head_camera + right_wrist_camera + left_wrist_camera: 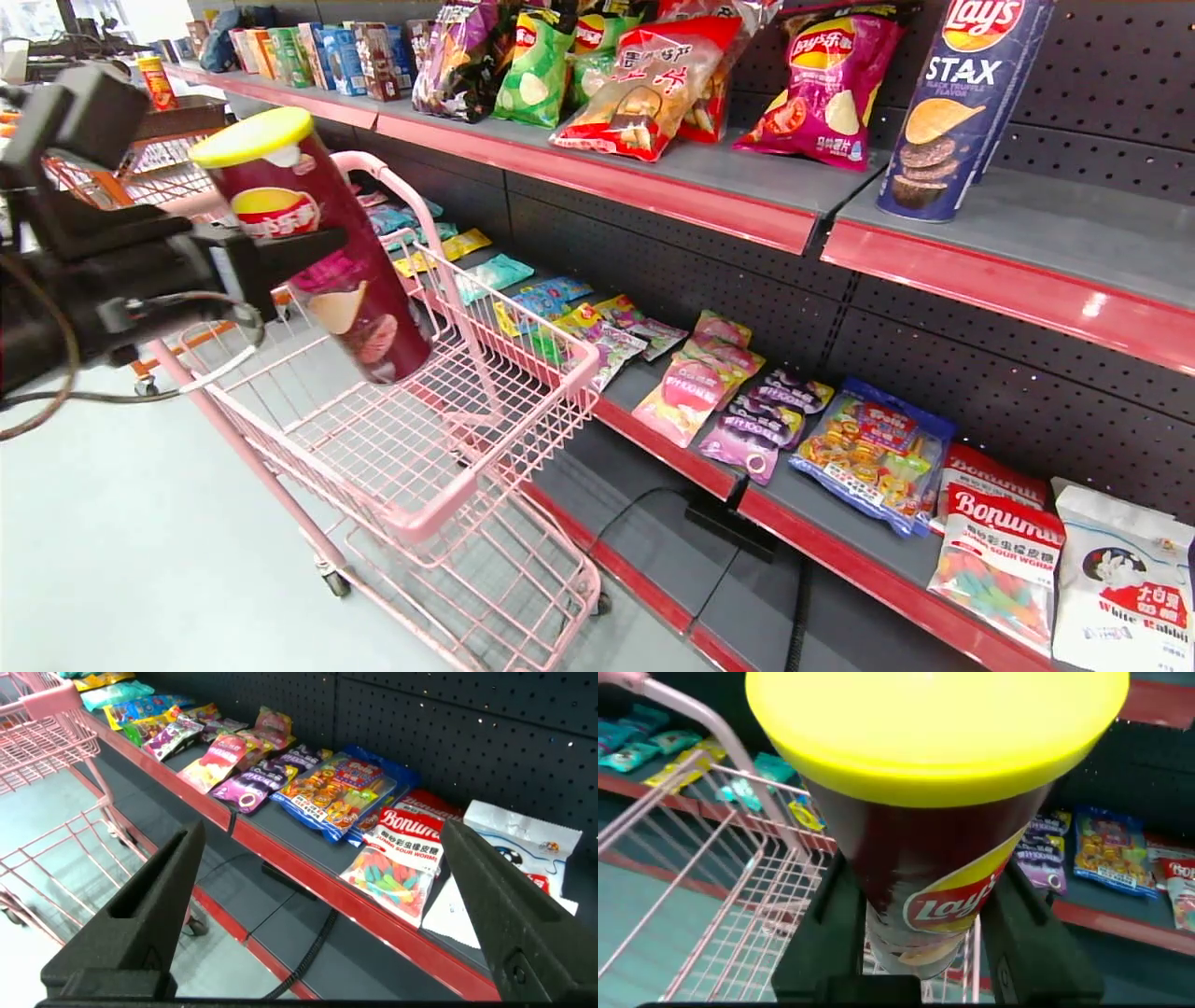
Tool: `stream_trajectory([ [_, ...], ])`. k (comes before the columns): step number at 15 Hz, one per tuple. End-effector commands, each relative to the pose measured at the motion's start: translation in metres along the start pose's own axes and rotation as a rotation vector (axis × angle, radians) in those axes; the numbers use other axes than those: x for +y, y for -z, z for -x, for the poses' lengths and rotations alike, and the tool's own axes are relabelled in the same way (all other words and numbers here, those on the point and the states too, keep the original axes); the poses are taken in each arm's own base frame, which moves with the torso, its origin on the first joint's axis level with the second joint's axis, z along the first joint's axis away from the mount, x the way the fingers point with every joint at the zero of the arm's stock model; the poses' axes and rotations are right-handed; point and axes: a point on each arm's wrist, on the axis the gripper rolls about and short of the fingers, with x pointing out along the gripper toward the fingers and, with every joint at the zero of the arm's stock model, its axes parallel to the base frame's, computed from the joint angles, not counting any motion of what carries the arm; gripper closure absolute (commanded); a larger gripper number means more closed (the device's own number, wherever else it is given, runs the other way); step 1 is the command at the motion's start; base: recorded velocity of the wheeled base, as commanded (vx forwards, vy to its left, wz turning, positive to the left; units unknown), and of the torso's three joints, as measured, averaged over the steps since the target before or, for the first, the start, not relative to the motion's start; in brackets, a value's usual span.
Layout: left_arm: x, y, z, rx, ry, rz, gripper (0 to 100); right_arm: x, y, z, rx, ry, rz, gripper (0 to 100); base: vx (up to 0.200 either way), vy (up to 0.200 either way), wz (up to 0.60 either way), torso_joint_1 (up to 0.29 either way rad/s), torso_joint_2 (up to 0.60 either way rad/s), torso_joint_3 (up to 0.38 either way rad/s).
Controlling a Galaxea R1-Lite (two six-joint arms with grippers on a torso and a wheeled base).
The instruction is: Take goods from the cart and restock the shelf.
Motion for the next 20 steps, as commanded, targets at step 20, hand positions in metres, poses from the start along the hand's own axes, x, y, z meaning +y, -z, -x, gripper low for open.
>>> stream_trajectory([
  [20,-0.035,0.042,0.157,-0.073,-0.108,-0.024,100,0.000,0.000,0.000,0.002,0.000,0.000,0,0.000,0.000,0.00,0.104,-0.33,-0.225],
])
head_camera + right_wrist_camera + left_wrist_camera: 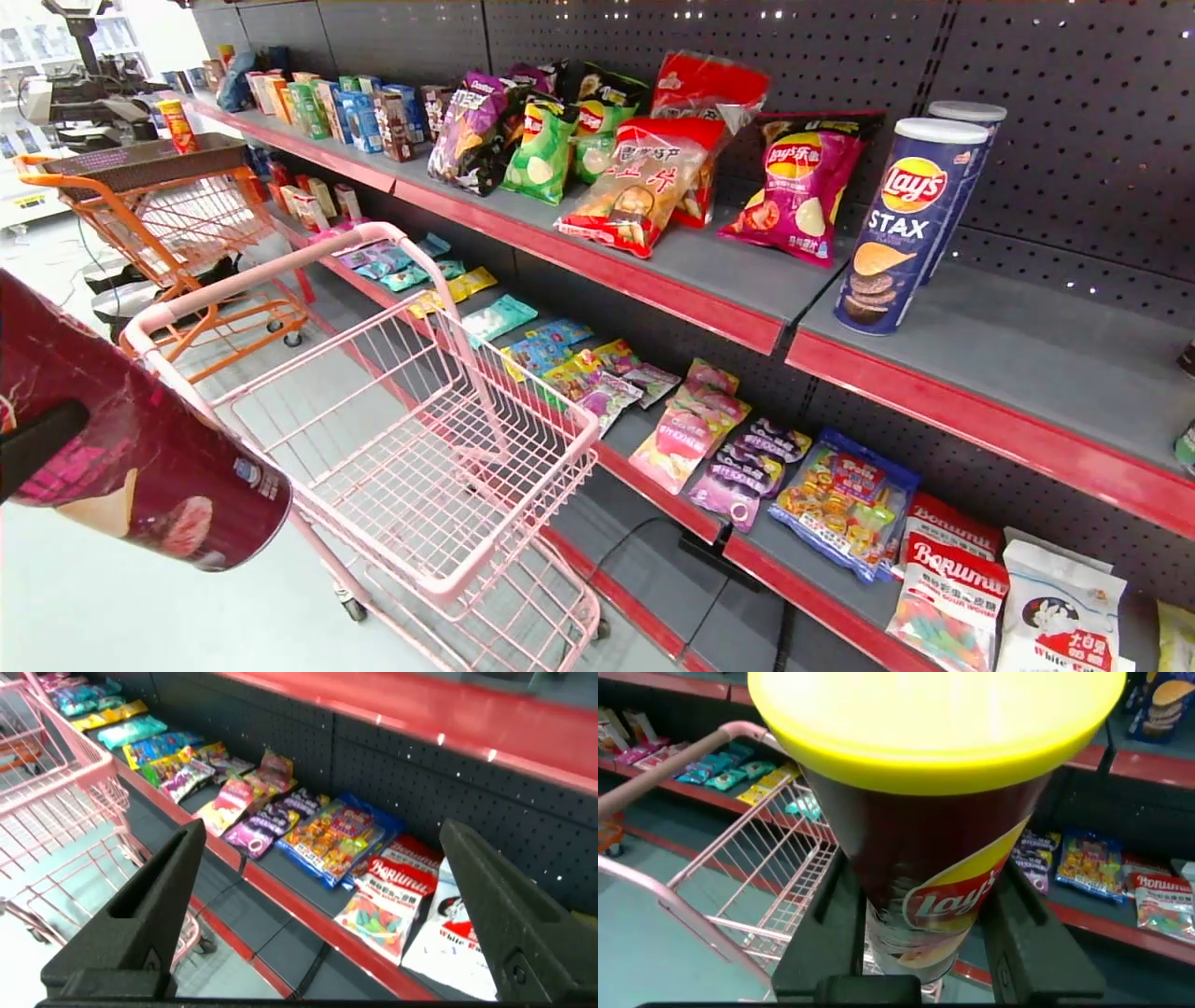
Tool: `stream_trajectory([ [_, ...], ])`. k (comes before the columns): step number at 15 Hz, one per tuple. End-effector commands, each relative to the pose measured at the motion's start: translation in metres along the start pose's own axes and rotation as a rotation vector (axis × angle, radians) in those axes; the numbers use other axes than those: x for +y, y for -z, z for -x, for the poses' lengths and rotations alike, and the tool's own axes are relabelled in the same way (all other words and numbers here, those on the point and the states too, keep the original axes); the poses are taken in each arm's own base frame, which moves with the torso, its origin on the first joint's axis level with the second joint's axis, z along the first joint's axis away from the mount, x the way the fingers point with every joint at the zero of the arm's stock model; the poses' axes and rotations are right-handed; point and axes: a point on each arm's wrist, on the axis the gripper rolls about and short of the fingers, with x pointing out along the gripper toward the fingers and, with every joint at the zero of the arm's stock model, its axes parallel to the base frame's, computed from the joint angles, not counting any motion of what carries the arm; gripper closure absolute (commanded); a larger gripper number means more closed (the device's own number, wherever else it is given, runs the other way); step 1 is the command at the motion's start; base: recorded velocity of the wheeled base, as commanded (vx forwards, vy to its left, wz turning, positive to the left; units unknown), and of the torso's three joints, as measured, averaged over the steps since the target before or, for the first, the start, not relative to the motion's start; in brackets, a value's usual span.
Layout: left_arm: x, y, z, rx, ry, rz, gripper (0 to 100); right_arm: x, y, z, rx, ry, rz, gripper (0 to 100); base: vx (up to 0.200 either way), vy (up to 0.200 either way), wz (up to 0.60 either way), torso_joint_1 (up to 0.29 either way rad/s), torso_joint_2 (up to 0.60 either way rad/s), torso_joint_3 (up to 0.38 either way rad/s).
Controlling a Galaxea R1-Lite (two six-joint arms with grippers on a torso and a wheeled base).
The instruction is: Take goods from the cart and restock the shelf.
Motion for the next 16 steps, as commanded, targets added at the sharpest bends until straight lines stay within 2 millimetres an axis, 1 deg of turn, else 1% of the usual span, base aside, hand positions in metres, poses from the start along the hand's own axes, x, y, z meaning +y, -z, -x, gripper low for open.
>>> stream_trajectory([
  [1,0.000,-0.001,0.001,-0.005,-0.001,-0.001,100,0.000,0.000,0.000,-0.001,0.000,0.000,0,0.000,0.000,0.00,0.232,-0.59,-0.359],
  [2,0.000,0.000,0.002,-0.007,-0.001,-0.001,100,0.000,0.000,0.000,0.001,0.000,0.000,0,0.000,0.000,0.00,0.227,-0.60,-0.369],
  [4,0.000,0.000,0.002,-0.007,-0.001,-0.003,100,0.000,0.000,0.000,0.001,0.000,0.000,0,0.000,0.000,-0.60,0.227,-0.57,-0.347],
  [5,0.000,0.000,0.002,-0.007,-0.001,-0.017,100,0.000,0.000,0.000,-0.001,0.000,0.000,0,0.000,0.000,-0.60,0.095,-0.29,-0.139],
  [12,-0.001,0.008,0.005,0.010,-0.001,-0.054,100,0.000,0.000,0.000,-0.001,0.000,0.000,0,0.000,0.000,-0.60,0.018,-0.02,-0.014],
  [16,-0.003,0.018,0.015,0.073,0.004,-0.049,100,0.000,0.000,0.000,0.003,0.000,0.000,0,0.000,0.000,-0.60,0.004,0.00,0.001],
])
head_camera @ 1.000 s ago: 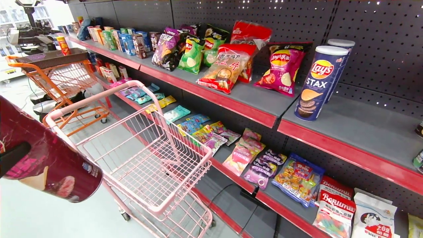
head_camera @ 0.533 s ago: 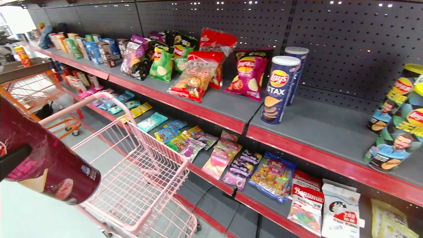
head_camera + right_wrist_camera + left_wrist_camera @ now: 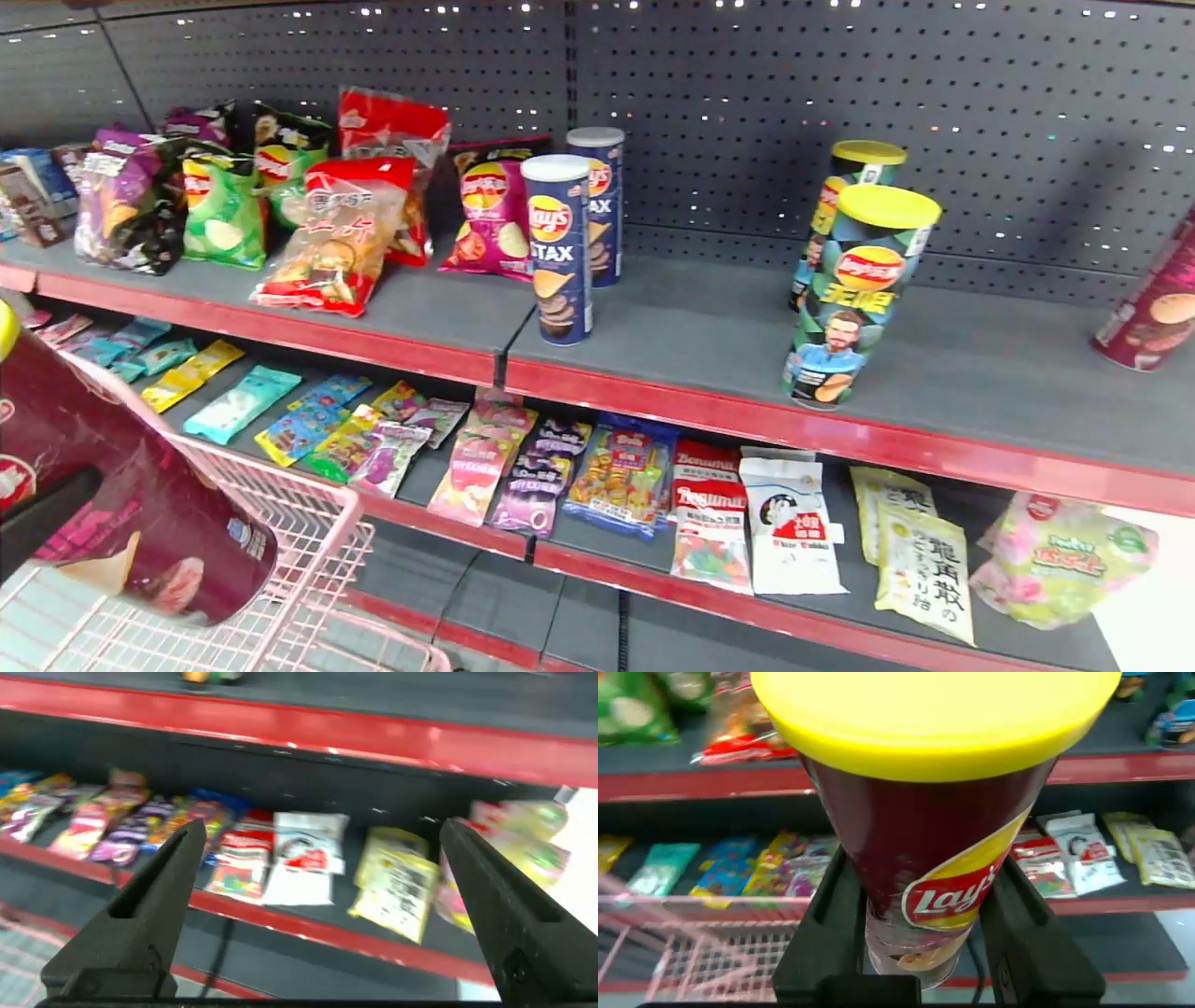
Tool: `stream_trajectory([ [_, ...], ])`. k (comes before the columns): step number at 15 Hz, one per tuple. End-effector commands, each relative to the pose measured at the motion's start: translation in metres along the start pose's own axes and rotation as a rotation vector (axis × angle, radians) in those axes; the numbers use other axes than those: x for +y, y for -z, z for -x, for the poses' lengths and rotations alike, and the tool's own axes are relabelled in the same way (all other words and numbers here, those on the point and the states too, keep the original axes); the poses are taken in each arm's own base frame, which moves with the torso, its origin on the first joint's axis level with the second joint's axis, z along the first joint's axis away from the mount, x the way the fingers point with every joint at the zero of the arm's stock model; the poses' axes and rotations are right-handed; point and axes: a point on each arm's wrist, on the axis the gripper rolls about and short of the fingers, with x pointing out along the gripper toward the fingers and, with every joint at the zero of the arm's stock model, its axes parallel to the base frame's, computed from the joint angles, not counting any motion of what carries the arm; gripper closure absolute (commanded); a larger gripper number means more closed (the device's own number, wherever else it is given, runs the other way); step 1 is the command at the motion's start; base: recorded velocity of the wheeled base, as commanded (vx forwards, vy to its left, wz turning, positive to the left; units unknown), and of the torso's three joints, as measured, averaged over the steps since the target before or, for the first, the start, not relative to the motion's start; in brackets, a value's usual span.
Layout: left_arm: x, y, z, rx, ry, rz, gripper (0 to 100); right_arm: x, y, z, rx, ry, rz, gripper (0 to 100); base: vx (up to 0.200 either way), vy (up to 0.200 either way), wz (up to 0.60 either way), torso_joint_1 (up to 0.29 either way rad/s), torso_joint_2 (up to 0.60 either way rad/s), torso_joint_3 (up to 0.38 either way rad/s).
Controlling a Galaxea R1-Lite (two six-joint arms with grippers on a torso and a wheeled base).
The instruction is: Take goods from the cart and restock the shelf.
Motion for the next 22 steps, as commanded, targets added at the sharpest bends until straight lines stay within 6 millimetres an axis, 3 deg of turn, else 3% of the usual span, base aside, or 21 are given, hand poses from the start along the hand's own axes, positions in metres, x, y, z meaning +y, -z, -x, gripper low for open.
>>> stream_trajectory([
  [1,-0.0015,0.0018,0.0074,-0.007,0.002,-0.002,100,0.0000,-0.0002,0.0000,0.000,0.000,0.001,0,0.000,0.000,-0.60,0.002,0.00,0.002],
  [4,-0.0021,0.0046,0.0099,0.006,0.003,0.002,100,0.0000,-0.0002,0.0000,0.000,-0.001,0.001,0,0.000,0.000,-0.60,0.002,0.00,0.002],
  [14,-0.0019,0.0061,0.0087,0.015,0.002,-0.051,100,0.0000,-0.0002,0.0000,0.000,-0.001,0.001,0,0.000,0.000,0.00,0.000,0.00,0.000],
  [20,-0.0018,0.0070,0.0085,0.019,-0.004,-0.065,100,0.0000,-0.0002,0.0000,0.000,-0.001,0.001,0,0.200,0.000,0.00,0.000,0.00,0.004],
  [22,-0.0020,0.0069,0.0091,0.015,0.001,-0.079,100,0.0000,-0.0002,0.0000,0.000,-0.001,0.001,0,0.000,0.000,0.00,0.000,0.00,0.000],
])
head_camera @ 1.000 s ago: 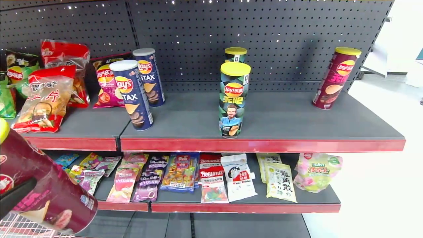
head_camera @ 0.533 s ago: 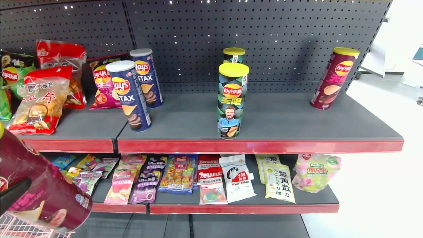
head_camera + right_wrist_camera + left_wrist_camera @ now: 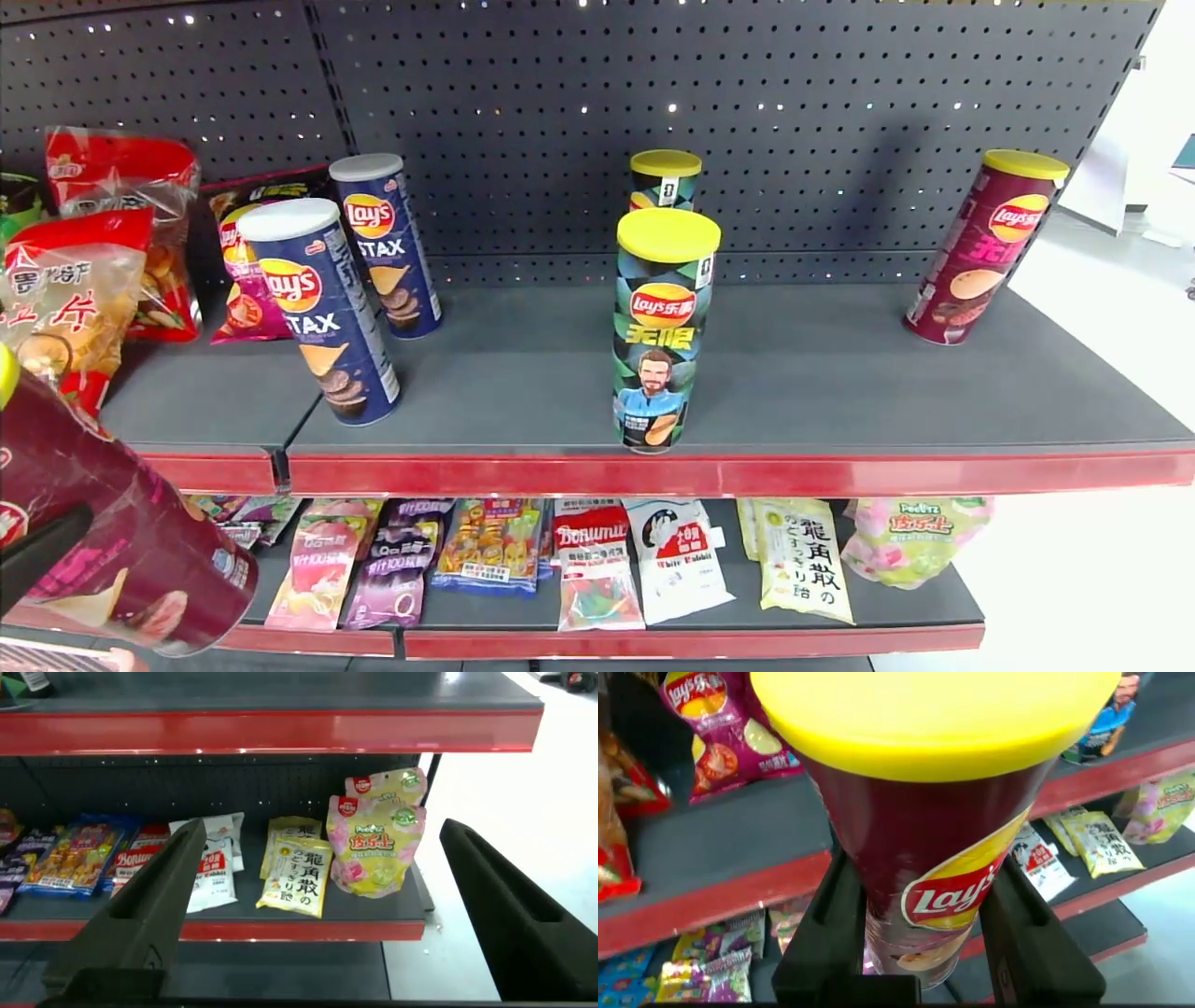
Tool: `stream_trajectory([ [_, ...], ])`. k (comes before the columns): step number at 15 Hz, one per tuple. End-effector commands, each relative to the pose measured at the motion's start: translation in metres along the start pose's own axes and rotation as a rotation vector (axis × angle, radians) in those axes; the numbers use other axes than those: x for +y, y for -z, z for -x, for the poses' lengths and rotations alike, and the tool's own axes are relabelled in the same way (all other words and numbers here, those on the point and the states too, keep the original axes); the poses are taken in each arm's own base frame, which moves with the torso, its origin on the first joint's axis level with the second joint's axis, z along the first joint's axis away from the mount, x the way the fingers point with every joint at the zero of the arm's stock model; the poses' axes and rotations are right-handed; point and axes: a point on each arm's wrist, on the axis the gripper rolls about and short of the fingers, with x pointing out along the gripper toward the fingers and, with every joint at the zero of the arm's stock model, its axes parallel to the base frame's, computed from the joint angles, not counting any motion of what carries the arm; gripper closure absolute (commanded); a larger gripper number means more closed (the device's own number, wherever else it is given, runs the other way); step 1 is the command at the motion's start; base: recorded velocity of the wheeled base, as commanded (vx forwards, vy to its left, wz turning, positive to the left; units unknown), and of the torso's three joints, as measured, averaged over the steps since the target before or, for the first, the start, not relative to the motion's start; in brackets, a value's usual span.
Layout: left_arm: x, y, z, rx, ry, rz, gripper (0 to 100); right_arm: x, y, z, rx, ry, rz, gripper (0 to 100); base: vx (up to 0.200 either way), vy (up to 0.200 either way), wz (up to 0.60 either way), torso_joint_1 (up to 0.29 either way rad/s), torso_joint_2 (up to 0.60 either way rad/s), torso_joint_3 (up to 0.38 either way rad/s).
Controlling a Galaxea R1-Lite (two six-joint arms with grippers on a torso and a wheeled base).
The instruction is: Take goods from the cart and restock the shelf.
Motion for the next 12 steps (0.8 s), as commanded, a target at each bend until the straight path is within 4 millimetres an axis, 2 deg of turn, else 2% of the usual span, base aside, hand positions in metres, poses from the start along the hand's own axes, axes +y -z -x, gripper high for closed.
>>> stream_trajectory([
  [1,0.0001,-0.0002,-0.0002,0.000,0.000,-0.006,100,0.0000,-0.0001,0.0000,0.001,0.000,0.000,0,0.000,0.000,0.00,0.000,0.00,0.000],
  [7,0.0000,0.0007,-0.0004,0.003,-0.002,-0.044,100,0.0000,-0.0002,0.0000,-0.001,0.000,0.000,0,0.000,0.000,0.00,0.000,0.00,0.000],
  [12,0.0001,0.0025,-0.0008,0.011,-0.013,-0.057,100,0.0000,0.0002,-0.0002,0.001,0.000,0.000,0,0.000,-0.200,0.00,0.000,0.00,0.000],
])
